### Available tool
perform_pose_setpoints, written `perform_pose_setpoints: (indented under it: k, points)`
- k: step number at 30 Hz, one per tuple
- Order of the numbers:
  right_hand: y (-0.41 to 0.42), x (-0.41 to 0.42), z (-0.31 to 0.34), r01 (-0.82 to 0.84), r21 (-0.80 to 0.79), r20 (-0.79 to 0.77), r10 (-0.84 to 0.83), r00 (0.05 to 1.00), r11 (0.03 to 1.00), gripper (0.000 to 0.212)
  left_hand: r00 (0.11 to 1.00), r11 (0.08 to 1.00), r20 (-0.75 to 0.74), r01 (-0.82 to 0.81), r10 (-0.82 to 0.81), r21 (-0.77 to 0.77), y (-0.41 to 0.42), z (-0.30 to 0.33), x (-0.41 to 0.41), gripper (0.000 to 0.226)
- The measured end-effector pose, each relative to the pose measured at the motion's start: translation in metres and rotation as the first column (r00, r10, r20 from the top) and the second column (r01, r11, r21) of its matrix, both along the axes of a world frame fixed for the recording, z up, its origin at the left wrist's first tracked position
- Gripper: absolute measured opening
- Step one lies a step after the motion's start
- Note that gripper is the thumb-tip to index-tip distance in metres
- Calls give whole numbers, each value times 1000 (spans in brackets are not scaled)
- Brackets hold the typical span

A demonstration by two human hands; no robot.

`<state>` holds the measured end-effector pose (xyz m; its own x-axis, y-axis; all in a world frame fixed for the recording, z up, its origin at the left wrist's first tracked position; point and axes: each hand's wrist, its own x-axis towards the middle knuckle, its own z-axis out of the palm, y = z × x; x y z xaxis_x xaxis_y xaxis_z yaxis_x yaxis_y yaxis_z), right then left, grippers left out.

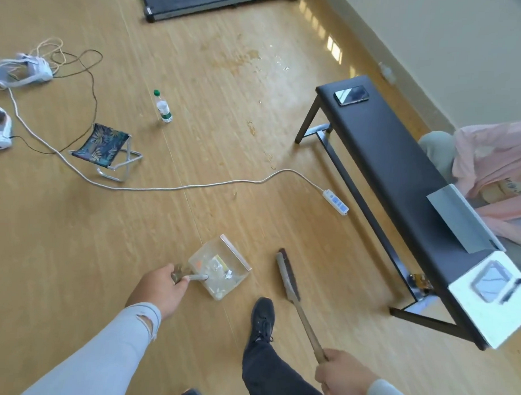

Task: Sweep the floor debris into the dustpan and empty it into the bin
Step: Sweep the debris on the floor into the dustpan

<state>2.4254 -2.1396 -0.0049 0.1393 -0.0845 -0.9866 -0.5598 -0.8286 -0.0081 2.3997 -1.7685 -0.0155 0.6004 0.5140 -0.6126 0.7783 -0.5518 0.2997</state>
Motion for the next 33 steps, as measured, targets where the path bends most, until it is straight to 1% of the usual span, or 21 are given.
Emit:
perform_pose_setpoints:
  k: [3,5,7,8,10,11,12,14,16,18,22,25,27,28,30,31,32,33]
  points:
    - [-19,53,32,-57,53,-58,60,997,997,31,1000,1000,-2,-3,3,16,-1,-3,17,20]
    - [-30,91,55,-83,69,-73,88,993,994,28,1000,1000,-16,-4,4,27,2,-2,25,19]
    - [-41,130,75,-123,74,-85,129,988,990,38,1000,999,-24,-17,18,31,9,-3,29,19]
    - [-44,148,83,-119,81,-93,126,988,990,43,999,999,-28,-19,20,33,12,-4,30,20]
    - [-43,174,92,-55,94,-103,65,993,994,49,999,999,-32,-19,20,37,15,-4,31,18]
    - [-38,182,91,-48,96,-84,56,995,994,50,999,999,-33,-19,20,41,16,-5,32,17]
    - [-29,186,88,-74,99,-39,79,996,992,52,999,999,-30,-18,19,45,16,-5,32,17]
    - [-2,194,75,-169,91,86,161,983,981,56,999,999,-29,-17,18,42,16,-7,31,17]
    - [31,204,58,-250,47,193,236,952,967,56,999,999,-23,-37,37,22,19,-7,29,20]
    - [67,220,42,-292,-5,235,285,929,956,52,997,997,-16,-69,69,16,27,-5,28,20]
    - [141,251,25,-389,-76,302,393,868,918,43,976,976,16,-219,219,7,60,2,29,19]
    - [193,261,8,-387,-116,278,404,871,915,38,965,966,38,-259,258,12,87,1,37,19]
    - [222,256,-1,-455,-115,252,469,847,883,35,963,964,45,-267,266,20,101,-4,48,19]
    - [233,248,-4,-524,-106,222,533,816,845,36,963,963,47,-268,267,24,108,-7,54,20]
    - [245,228,-3,-676,-122,150,686,712,727,40,966,967,37,-255,254,21,120,-11,64,20]
    - [242,222,4,-708,-128,130,719,682,695,41,969,969,30,-247,247,15,127,-11,68,18]
    - [234,221,14,-713,-113,111,722,683,692,41,969,969,27,-247,246,10,134,-12,70,16]
    - [223,225,28,-690,-75,98,694,713,720,42,968,968,29,-249,249,10,141,-11,70,15]
